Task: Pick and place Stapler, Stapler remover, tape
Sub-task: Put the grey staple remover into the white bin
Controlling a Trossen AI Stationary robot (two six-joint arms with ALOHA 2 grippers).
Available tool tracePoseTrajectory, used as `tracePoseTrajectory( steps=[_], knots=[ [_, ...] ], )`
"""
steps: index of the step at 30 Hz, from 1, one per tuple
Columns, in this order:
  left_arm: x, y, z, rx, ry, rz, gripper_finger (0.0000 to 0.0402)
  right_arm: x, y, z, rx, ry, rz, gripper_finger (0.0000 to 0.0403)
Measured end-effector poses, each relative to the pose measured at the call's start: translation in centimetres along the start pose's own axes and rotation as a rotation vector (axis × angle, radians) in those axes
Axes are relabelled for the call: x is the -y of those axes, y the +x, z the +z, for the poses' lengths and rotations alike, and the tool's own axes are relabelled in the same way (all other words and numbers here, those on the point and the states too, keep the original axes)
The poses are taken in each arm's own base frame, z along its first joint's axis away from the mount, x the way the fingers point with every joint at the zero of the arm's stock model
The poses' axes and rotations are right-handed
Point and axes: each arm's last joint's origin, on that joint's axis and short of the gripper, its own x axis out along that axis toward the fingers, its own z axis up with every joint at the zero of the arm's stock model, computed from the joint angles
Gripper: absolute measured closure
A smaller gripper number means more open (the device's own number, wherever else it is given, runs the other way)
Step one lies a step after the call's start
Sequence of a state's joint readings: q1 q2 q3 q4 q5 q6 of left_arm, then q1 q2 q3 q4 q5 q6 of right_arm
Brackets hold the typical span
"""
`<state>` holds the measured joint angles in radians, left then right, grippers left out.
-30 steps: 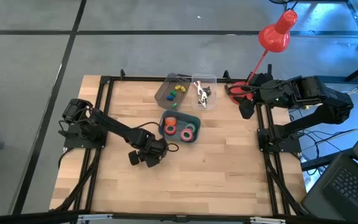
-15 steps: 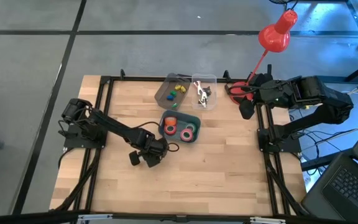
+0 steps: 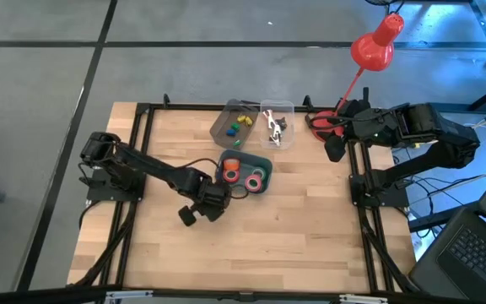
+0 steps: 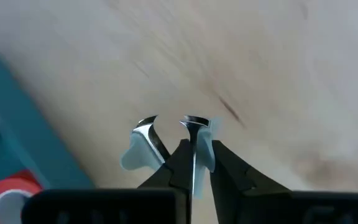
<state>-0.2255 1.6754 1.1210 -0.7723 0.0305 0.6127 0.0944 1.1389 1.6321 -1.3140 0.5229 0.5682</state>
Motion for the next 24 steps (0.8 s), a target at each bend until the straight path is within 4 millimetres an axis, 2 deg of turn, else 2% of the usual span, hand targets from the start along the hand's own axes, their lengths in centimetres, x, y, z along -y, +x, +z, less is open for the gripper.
tracePoseTrajectory(
  steps=[7,13,19,21,24],
  knots=[
    [-1.9,-4.9,-0.5,0.248,-0.317,0.055,0.0378,0.0,0.0,0.0,-0.001,-0.001,-0.001,0.0132],
    [-5.9,-9.8,-1.7,0.739,-0.581,0.167,0.0378,0.0,0.0,0.0,-0.001,0.0,0.003,0.0132],
    [-10.2,-14.8,-2.9,1.21,-0.579,0.434,0.0378,-0.1,0.0,0.2,0.016,0.012,0.014,0.0132],
    [-11.4,-15.9,-3.6,1.336,-0.548,0.509,0.0378,-0.2,0.0,0.3,0.028,0.019,0.022,0.0132],
    [-12.7,-16.6,-4.8,1.432,-0.547,0.578,0.0378,-0.4,0.0,0.7,0.064,0.017,0.042,0.0132]
  ],
)
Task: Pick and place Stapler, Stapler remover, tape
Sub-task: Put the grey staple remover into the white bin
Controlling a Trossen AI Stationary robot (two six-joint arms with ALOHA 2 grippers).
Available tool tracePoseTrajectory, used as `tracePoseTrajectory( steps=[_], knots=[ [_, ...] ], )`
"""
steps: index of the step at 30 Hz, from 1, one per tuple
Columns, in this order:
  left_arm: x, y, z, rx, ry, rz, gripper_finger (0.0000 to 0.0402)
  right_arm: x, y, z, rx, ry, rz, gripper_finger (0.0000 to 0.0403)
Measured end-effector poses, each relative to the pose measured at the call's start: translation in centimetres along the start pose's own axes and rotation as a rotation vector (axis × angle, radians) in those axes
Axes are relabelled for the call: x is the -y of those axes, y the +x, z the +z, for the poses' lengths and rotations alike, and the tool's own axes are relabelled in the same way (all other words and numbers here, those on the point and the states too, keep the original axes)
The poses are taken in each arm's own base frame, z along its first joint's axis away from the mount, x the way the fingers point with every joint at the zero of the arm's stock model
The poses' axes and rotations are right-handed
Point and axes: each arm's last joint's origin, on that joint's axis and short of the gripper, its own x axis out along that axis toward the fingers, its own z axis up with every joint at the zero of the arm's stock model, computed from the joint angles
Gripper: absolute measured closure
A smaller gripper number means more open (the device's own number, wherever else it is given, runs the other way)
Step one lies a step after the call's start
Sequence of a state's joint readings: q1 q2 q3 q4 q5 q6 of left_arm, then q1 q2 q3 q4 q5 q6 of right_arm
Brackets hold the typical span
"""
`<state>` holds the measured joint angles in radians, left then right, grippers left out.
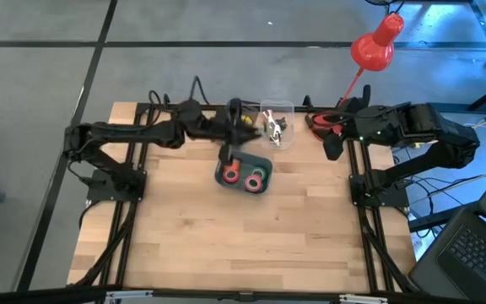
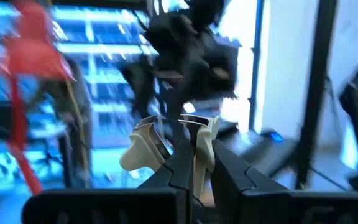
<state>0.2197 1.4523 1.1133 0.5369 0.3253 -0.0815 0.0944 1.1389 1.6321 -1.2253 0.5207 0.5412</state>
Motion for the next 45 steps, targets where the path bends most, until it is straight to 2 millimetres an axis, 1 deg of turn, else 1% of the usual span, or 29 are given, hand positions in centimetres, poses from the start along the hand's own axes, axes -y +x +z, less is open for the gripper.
tracePoseTrajectory(
  steps=[4,8,13,17,22,25,36,45],
  knots=[
    [-1.6,0.2,0.0,0.097,0.005,0.026,0.0378,-0.6,-0.1,1.1,0.105,-0.008,0.048,0.0132],
    [-1.9,0.9,0.1,0.185,0.0,-0.006,0.0378,-1.2,0.0,2.1,0.191,-0.015,0.085,0.0132],
    [-2.0,2.5,0.7,0.21,0.012,-0.049,0.0378,-2.3,0.8,3.1,0.262,-0.042,0.109,0.0132],
    [-2.2,3.8,0.8,0.214,0.02,-0.073,0.0378,-3.1,1.5,3.5,0.283,-0.056,0.115,0.0132],
    [-2.6,5.3,1.0,0.225,0.028,-0.117,0.0378,-3.4,2.0,3.6,0.29,-0.051,0.118,0.0132],
    [-2.8,5.8,1.2,0.225,0.028,-0.123,0.0378,-3.5,2.0,3.7,0.299,-0.046,0.122,0.0132],
    [-2.8,6.1,0.9,0.206,0.029,-0.138,0.0378,-3.5,1.9,3.8,0.304,-0.045,0.124,0.0135],
    [-2.8,6.1,0.9,0.206,0.027,-0.139,0.0378,-3.5,1.9,3.9,0.318,-0.036,0.13,0.0185]
  ],
)
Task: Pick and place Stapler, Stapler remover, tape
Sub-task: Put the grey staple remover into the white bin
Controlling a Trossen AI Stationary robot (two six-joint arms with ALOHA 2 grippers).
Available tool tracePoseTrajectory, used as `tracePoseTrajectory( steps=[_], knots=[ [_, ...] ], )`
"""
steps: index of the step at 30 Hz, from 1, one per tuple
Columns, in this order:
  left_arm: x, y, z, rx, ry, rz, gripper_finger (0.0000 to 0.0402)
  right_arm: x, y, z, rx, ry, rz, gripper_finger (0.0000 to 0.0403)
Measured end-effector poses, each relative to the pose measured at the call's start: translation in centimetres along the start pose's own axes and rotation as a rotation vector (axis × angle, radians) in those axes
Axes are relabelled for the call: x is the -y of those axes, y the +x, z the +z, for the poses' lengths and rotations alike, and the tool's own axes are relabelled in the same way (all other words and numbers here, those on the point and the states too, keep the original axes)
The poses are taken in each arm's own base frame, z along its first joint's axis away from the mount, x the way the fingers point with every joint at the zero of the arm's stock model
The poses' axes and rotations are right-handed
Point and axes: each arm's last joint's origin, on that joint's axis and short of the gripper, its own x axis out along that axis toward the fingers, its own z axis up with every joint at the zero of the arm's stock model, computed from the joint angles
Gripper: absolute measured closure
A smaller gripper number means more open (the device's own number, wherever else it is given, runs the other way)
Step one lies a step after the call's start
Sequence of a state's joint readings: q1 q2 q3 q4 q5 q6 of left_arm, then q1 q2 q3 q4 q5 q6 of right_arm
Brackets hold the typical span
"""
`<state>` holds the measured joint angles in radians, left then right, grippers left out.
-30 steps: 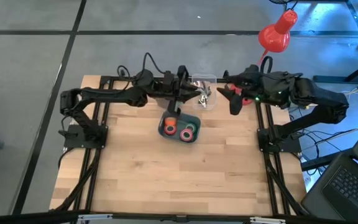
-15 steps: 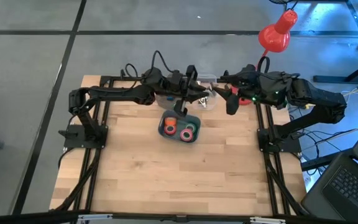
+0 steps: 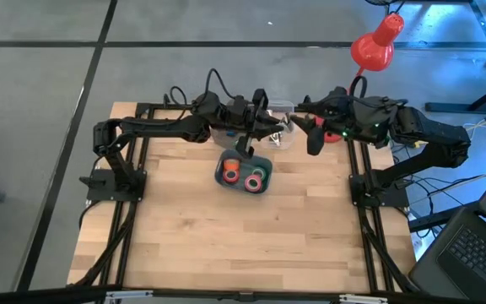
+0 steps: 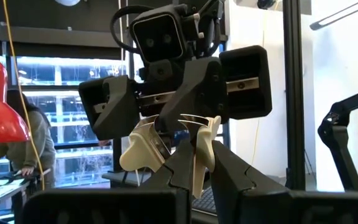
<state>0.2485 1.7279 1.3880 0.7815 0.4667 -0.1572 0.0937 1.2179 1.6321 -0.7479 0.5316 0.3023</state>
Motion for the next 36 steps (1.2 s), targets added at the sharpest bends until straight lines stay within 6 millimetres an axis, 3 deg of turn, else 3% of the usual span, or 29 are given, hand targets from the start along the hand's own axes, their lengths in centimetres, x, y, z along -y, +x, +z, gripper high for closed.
tracePoseTrajectory(
  steps=[23,29,36],
  knots=[
    [0.1,0.0,0.1,0.008,-0.01,-0.002,0.0378,-0.8,1.4,-0.2,-0.008,-0.022,0.009,0.0216],
    [0.1,0.0,0.1,0.008,-0.01,-0.002,0.0378,-0.9,1.6,-0.3,-0.012,-0.027,0.007,0.0255],
    [0.0,0.0,0.1,0.007,-0.011,0.003,0.0378,-0.9,1.6,-0.3,-0.011,-0.027,0.009,0.0329]
  ],
)
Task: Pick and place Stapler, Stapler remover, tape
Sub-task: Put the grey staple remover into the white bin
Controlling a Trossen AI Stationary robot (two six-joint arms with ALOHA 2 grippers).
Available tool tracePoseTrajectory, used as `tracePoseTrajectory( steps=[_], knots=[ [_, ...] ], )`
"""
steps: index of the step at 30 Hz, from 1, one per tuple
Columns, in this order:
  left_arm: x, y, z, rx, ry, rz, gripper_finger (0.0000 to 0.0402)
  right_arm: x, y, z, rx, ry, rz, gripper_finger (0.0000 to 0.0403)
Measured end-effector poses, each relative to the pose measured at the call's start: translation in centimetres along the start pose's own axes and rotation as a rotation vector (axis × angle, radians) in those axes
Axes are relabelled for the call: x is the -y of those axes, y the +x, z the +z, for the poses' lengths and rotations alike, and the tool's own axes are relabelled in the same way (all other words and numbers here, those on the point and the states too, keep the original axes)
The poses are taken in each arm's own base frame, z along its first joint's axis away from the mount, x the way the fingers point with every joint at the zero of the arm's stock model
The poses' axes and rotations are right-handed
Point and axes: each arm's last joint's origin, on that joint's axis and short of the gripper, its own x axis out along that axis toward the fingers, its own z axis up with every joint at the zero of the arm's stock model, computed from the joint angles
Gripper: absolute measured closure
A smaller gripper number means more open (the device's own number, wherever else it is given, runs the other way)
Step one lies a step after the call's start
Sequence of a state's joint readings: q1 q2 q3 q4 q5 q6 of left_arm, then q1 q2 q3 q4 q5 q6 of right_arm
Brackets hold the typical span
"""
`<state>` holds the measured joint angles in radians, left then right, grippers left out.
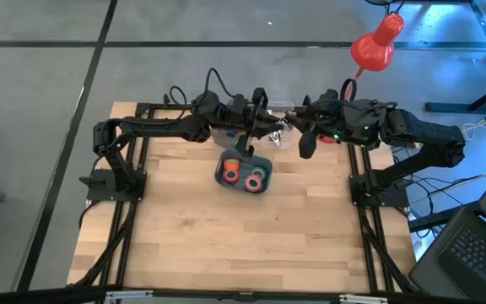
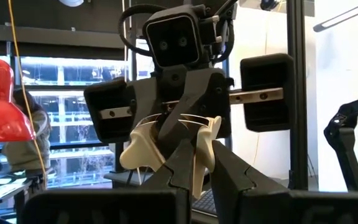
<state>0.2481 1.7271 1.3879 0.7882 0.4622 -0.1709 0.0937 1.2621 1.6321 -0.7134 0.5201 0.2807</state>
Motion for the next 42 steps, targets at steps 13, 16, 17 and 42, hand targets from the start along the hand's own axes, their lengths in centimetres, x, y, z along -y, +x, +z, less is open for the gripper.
tracePoseTrajectory(
  steps=[13,16,17,42],
  knots=[
    [0.1,0.0,-0.1,-0.005,-0.003,0.001,0.0372,0.0,0.0,0.0,0.002,0.002,0.005,0.0372],
    [0.3,0.2,-0.1,0.0,-0.007,0.006,0.0329,0.0,-0.1,0.0,-0.001,-0.002,0.0,0.0372],
    [0.4,0.2,-0.1,0.004,-0.008,0.004,0.0309,0.1,-0.1,0.0,-0.005,-0.006,-0.001,0.0372],
    [-3.6,-4.8,6.5,-0.049,0.133,0.297,0.0155,5.9,1.0,-2.6,-0.329,0.027,-0.183,0.0372]
  ],
)
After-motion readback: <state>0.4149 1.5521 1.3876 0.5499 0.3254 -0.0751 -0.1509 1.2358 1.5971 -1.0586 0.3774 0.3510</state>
